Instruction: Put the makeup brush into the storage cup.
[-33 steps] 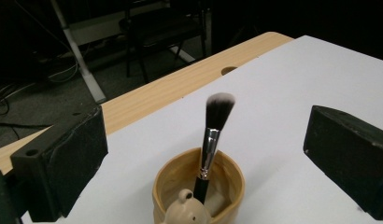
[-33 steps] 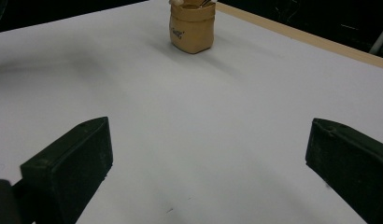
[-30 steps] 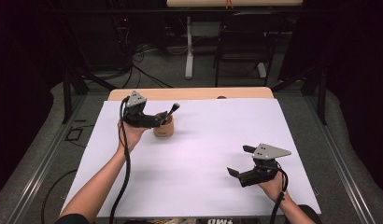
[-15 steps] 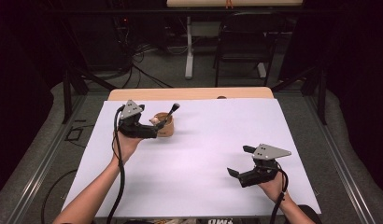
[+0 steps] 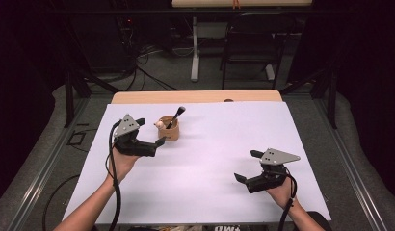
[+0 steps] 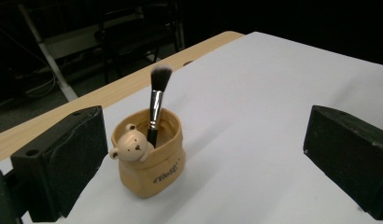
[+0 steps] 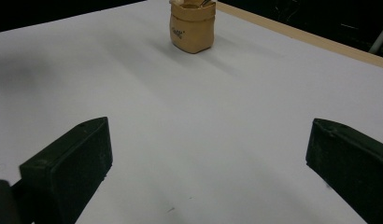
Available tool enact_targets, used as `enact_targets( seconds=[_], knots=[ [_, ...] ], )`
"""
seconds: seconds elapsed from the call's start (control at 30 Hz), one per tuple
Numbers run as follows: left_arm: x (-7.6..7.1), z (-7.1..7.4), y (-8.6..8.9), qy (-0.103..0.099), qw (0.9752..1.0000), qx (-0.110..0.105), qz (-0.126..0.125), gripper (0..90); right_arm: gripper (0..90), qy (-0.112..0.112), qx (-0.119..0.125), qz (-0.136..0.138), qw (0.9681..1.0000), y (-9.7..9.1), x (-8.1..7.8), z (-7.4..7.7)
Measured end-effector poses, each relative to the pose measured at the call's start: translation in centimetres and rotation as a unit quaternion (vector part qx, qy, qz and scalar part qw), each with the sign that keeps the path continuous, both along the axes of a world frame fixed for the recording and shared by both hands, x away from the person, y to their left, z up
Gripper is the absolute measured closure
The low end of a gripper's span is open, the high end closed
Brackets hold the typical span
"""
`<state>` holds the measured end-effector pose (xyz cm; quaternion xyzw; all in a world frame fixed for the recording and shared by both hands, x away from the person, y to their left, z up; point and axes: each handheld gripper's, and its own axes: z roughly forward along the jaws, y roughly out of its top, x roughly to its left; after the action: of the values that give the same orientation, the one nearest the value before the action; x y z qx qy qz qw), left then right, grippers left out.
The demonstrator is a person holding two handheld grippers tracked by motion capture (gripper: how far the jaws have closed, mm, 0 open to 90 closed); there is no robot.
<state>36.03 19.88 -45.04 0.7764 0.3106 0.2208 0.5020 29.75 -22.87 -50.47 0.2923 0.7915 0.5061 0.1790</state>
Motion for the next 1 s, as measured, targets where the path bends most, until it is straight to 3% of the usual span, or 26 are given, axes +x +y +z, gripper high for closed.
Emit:
enact_targets(
  seconds=[0.67, 1.0],
  knots=[
    [-4.7, -2.4, 1.5, 0.023, 0.9986, 0.010, -0.046, 0.0, 0.0, 0.003, -0.001, 0.003, 1.0000, 0.1, -0.1, 0.0],
    [-6.1, -4.1, 2.9, 0.020, 0.9984, -0.006, -0.053, 0.0, 0.0, -0.003, 0.002, 0.005, 1.0000, 0.2, -0.2, 0.0]
  ],
)
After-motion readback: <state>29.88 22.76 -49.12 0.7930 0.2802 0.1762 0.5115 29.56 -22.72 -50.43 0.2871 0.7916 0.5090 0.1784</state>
